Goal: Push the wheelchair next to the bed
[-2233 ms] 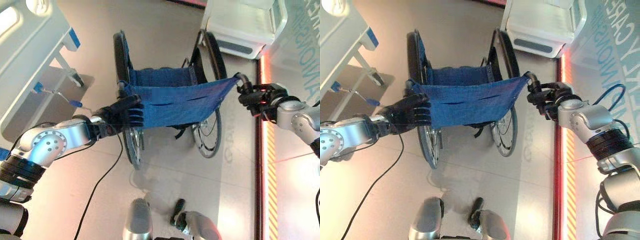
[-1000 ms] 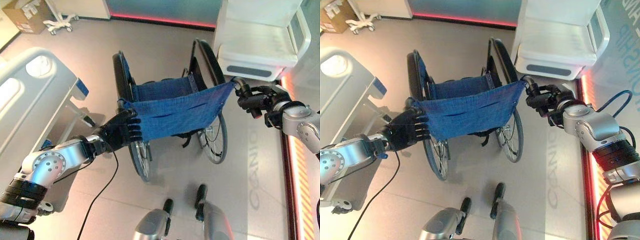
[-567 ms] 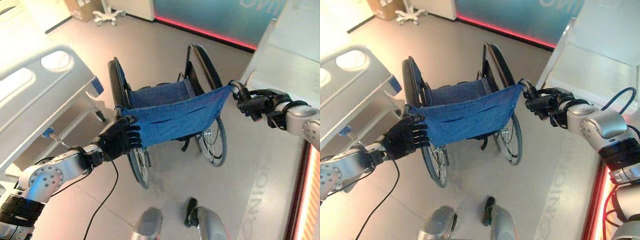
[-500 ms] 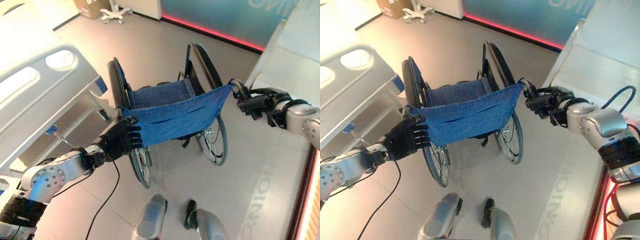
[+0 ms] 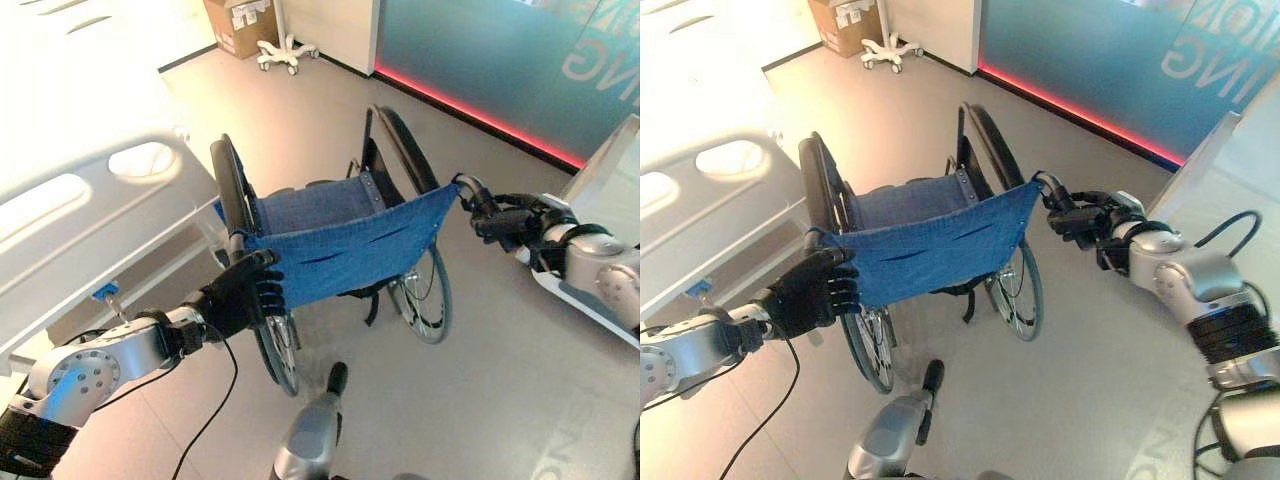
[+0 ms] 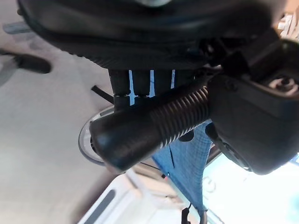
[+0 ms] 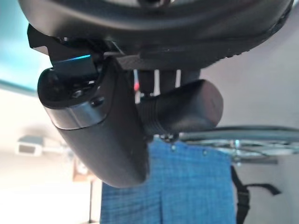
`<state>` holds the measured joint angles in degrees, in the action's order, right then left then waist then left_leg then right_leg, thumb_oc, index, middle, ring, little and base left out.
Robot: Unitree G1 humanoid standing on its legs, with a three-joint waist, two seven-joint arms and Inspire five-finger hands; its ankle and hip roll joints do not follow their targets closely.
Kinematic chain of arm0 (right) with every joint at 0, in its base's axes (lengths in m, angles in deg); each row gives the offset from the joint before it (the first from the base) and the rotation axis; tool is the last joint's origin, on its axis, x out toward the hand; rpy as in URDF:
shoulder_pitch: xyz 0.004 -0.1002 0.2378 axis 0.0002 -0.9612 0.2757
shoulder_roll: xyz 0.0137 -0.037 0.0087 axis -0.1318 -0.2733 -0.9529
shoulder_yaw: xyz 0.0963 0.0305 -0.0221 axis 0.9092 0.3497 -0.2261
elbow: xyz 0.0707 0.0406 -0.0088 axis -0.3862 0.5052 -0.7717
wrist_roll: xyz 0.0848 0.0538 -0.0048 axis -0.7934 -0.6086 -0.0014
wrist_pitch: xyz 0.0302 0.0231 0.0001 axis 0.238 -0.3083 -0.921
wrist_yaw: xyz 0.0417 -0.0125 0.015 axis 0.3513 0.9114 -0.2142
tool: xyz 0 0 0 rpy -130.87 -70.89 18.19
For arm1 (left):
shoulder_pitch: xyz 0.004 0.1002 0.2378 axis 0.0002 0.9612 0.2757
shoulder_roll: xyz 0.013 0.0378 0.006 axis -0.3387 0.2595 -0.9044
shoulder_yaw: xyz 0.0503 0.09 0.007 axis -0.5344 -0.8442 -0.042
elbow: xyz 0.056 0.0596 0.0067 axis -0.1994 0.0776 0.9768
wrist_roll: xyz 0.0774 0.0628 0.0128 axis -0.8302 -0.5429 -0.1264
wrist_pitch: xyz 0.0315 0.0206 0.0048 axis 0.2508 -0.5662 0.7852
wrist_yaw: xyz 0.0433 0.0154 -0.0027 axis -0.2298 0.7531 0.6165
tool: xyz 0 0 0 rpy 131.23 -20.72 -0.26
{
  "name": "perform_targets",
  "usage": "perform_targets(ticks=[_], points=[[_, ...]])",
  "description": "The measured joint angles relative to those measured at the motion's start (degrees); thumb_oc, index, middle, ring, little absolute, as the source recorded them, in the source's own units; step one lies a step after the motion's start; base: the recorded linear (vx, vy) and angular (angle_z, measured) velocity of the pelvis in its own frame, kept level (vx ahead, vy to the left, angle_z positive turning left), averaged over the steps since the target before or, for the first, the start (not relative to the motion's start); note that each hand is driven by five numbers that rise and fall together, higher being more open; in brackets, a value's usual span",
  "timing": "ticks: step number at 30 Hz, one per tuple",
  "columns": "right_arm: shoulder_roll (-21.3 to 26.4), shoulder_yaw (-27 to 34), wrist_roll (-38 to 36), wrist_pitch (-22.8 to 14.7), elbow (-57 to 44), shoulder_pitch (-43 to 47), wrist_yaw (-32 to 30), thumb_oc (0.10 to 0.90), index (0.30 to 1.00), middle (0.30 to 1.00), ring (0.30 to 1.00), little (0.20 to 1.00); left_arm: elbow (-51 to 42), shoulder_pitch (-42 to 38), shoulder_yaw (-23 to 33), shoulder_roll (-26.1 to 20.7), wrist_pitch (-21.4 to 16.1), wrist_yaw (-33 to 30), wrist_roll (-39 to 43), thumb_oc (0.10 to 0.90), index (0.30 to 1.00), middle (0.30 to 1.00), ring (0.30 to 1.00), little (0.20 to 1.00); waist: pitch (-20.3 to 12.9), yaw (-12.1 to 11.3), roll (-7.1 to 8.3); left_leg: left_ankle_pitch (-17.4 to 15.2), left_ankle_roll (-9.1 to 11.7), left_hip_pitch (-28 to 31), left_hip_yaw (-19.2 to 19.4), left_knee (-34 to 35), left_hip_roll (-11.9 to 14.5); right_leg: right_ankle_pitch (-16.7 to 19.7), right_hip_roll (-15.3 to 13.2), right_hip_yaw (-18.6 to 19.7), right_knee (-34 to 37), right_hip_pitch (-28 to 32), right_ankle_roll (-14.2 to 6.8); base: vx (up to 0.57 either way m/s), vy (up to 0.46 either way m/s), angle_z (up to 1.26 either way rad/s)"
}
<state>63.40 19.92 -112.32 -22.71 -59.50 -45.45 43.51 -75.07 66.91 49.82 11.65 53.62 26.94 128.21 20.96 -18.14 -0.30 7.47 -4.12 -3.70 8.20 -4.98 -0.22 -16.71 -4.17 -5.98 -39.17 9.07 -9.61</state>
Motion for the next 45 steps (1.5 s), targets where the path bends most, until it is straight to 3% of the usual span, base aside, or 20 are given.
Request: perform_targets(ticks=[1,4,10,16,21,22,24,27,28,29,30,33,34,35,36,38,39,40,43,45], points=[[-0.11,-0.01,-0.01,0.2,-0.29,0.17,-0.21,0.4,0.3,0.3,0.3,0.3,0.96,-0.82,-0.05,-0.43,0.1,0.56,0.01,0.4,0.3,0.3,0.3,0.3,-0.3,-0.21,0.43,-1.42,-0.51,0.35,1.3,-0.95,-0.52,2.64,-1.99,-1.35,-2.56,-1.27,-2.39,0.39,0.119,-0.1],[-1.43,-0.01,0.0,0.18,-0.34,2.62,-1.73,0.4,0.3,0.3,0.3,0.3,4.68,-5.79,-1.38,-2.65,0.51,1.82,0.01,0.4,0.3,0.3,0.3,0.3,-0.29,-0.35,0.47,-2.76,-1.87,1.58,2.13,1.13,-1.42,2.62,-5.1,-3.1,-3.83,-7.07,-1.5,0.31,0.026,-0.08],[-4.9,-0.3,-0.25,0.22,-0.42,3.43,-5.0,0.4,0.3,0.3,0.3,0.3,12.59,-14.2,-3.19,-2.81,0.41,3.99,-4.41,0.4,0.3,0.3,0.3,0.3,0.03,2.55,1.15,-5.93,-3.54,6.61,1.87,3.44,-3.06,2.64,-6.61,-7.35,15.76,-16.99,1.3,0.25,-0.051,0.32],[-4.36,-2.23,-6.88,3.5,-4.48,2.71,-3.84,0.4,0.3,0.3,0.3,0.3,15.38,-12.64,-3.5,-5.97,0.55,3.64,-5.65,0.4,0.3,0.3,0.3,0.3,-0.28,9.6,5.57,-13.85,-4.57,12.9,3.14,0.72,-9.99,20.64,-7.31,-6.74,23.33,-22.7,2.09,0.32,-0.116,0.48],[-2.86,-2.76,-9.07,4.87,-6.13,2.5,-3.34,0.4,0.3,0.3,0.3,0.3,16.0,-11.93,-3.07,-5.42,0.45,3.15,-6.71,0.4,0.3,0.3,0.3,0.3,-1.64,10.66,3.1,-21.13,2.96,13.75,4.39,-6.86,-6.38,18.92,-1.51,-9.78,23.79,-20.17,10.06,0.35,-0.193,0.14],[-2.63,-4.03,-9.06,5.15,-5.36,3.4,-2.88,0.4,0.3,0.3,0.3,0.3,16.4,-11.94,-3.1,-4.58,0.13,2.28,-6.75,0.4,0.3,0.3,0.3,0.3,-1.97,10.43,3.96,-21.92,4.18,9.72,3.58,-16.89,-6.58,17.58,-0.76,-11.91,24.23,-19.24,12.55,0.27,-0.167,0.08],[-1.81,-4.6,-8.99,5.24,-5.01,3.65,-2.22,0.4,0.3,0.3,0.3,0.3,16.72,-11.9,-3.78,-3.22,0.11,1.61,-6.76,0.4,0.3,0.3,0.3,0.3,-2.17,10.78,3.0,-20.57,6.27,4.94,2.94,-29.95,-6.07,16.4,0.43,-9.64,24.65,-17.95,12.91,0.28,-0.143,0.04],[-1.01,-6.37,-8.98,5.12,-3.84,4.45,-1.38,0.4,0.3,0.3,0.3,0.3,16.85,-10.77,-3.93,-1.46,-0.36,1.37,-6.52,0.4,0.3,0.3,0.3,0.3,-2.5,9.23,2.34,-10.3,13.95,-1.67,2.14,-44.43,-5.78,12.27,0.9,-4.68,20.87,-17.16,17.41,0.37,-0.079,-0.19],[-0.71,-6.92,-9.02,5.14,-3.8,4.54,-1.33,0.4,0.3,0.3,0.3,0.3,16.56,-10.09,-3.88,-1.41,-0.67,1.65,-6.51,0.4,0.3,0.3,0.3,0.3,-2.44,9.16,2.7,-4.62,12.87,-5.24,0.92,-49.47,-5.59,11.72,0.71,1.02,22.53,-15.97,16.59,0.4,-0.019,-0.04],[-0.44,-6.93,-9.03,5.14,-3.92,4.47,-1.27,0.4,0.3,0.3,0.3,0.3,16.12,-9.92,-3.88,-1.55,-0.78,1.73,-6.5,0.4,0.3,0.3,0.3,0.3,-2.49,9.35,2.84,-6.87,10.11,-6.53,0.5,-50.5,-5.37,12.34,0.89,3.09,24.21,-15.1,15.51,0.43,0.012,0.2],[0.22,-7.02,-9.05,5.14,-4.02,5.04,-1.21,0.4,0.3,0.3,0.3,0.3,15.34,-9.85,-3.26,-1.93,-1.15,2.27,-6.23,0.4,0.3,0.3,0.3,0.3,-2.12,9.13,3.95,-11.02,6.1,-8.86,-1.35,-47.47,-5.19,12.75,0.96,6.63,27.21,-13.55,13.86,0.3,0.021,0.09],[2.08,-7.83,-9.04,5.17,-2.84,7.47,-1.21,0.4,0.3,0.3,0.3,0.3,13.54,-9.87,-2.69,-1.79,-2.35,4.74,-5.15,0.4,0.3,0.3,0.3,0.3,-1.58,7.62,4.96,-11.81,6.31,-6.27,-6.32,-13.3,-2.41,13.12,0.15,14.7,30.55,-12.56,9.95,0.46,0.073,-0.3],[3.21,-8.64,-9.04,5.27,-2.8,8.75,-1.21,0.4,0.3,0.3,0.3,0.3,13.04,-9.68,-2.75,-1.42,-2.37,5.14,-4.78,0.4,0.3,0.3,0.3,0.3,-1.52,6.84,2.63,-9.61,8.67,-3.1,-6.61,-4.35,0.11,12.74,1.35,12.65,27.92,-13.57,7.83,0.6,0.11,-0.78],[3.15,-9.83,-8.44,4.39,-1.59,10.65,-1.54,0.4,0.3,0.3,0.3,0.3,12.86,-8.97,-2.01,-0.34,-2.87,5.91,-4.26,0.4,0.3,0.3,0.3,0.3,-0.5,6.22,-1.04,-3.59,4.42,0.06,2.86,-0.66,4.35,6.25,1.55,1.27,11.41,-16.24,5.19,0.62,0.096,-0.86],[0.56,-10.83,-6.55,3.57,-0.24,10.43,-1.9,0.4,0.3,0.3,0.3,0.3,12.9,-5.95,-1.06,1.23,-4.95,5.48,-4.86,0.4,0.3,0.3,0.3,0.3,-0.51,5.26,-1.24,-3.06,8.81,4.47,10.7,1.78,6.45,2.21,3.03,-3.98,4.25,-15.64,9.68,0.78,0.113,-0.73],[-0.2,-11.1,-6.25,3.48,0.25,8.74,-2.01,0.4,0.3,0.3,0.3,0.3,12.08,-5.1,-0.9,0.44,-5.46,4.65,-6.2,0.4,0.3,0.3,0.3,0.3,0.31,2.25,2.03,-4.18,12.39,2.45,6.41,-9.81,4.53,3.23,4.77,-8.52,13.47,-6.64,17.76,0.52,0.059,-0.56],[0.12,-11.05,-6.42,3.97,-0.07,8.43,-1.8,0.4,0.3,0.3,0.3,0.3,10.43,-4.66,-0.43,0.35,-5.64,3.2,-6.97,0.4,0.3,0.3,0.3,0.3,-0.65,0.59,4.12,-8.26,14.45,-5.17,4.15,-20.41,2.85,1.64,4.63,-4.78,24.43,-1.2,17.07,0.37,0.053,-0.41],[1.11,-10.61,-6.75,3.85,-0.96,8.49,-1.24,0.4,0.3,0.3,0.3,0.3,10.15,-4.63,-0.13,1.05,-5.77,2.59,-7.17,0.4,0.3,0.3,0.3,0.3,-0.94,0.72,2.98,-8.61,14.44,-7.31,2.27,-19.96,3.33,1.05,5.83,-1.58,28.41,0.67,14.13,0.51,0.083,-0.18],[-0.26,-9.15,-6.24,2.03,-0.95,8.33,0.13,0.4,0.3,0.3,0.3,0.3,11.21,-5.05,-0.02,0.84,-5.75,2.07,-6.53,0.4,0.3,0.3,0.3,0.3,-1.11,1.54,1.88,-7.76,8.1,-9.42,0.35,-8.31,0.57,0.65,7.93,8.47,30.39,4.25,13.77,0.38,0.055,-0.19],[-0.62,-7.32,-5.04,1.95,-0.99,6.24,0.79,0.4,0.3,0.3,0.3,0.3,11.16,-5.33,0.0,0.45,-5.24,2.88,-5.36,0.4,0.3,0.3,0.3,0.3,-1.61,-0.54,1.79,-8.19,7.51,-8.97,0.63,-6.9,-1.08,-2.03,7.44,10.93,29.57,6.22,12.65,0.57,0.15,-0.51]])
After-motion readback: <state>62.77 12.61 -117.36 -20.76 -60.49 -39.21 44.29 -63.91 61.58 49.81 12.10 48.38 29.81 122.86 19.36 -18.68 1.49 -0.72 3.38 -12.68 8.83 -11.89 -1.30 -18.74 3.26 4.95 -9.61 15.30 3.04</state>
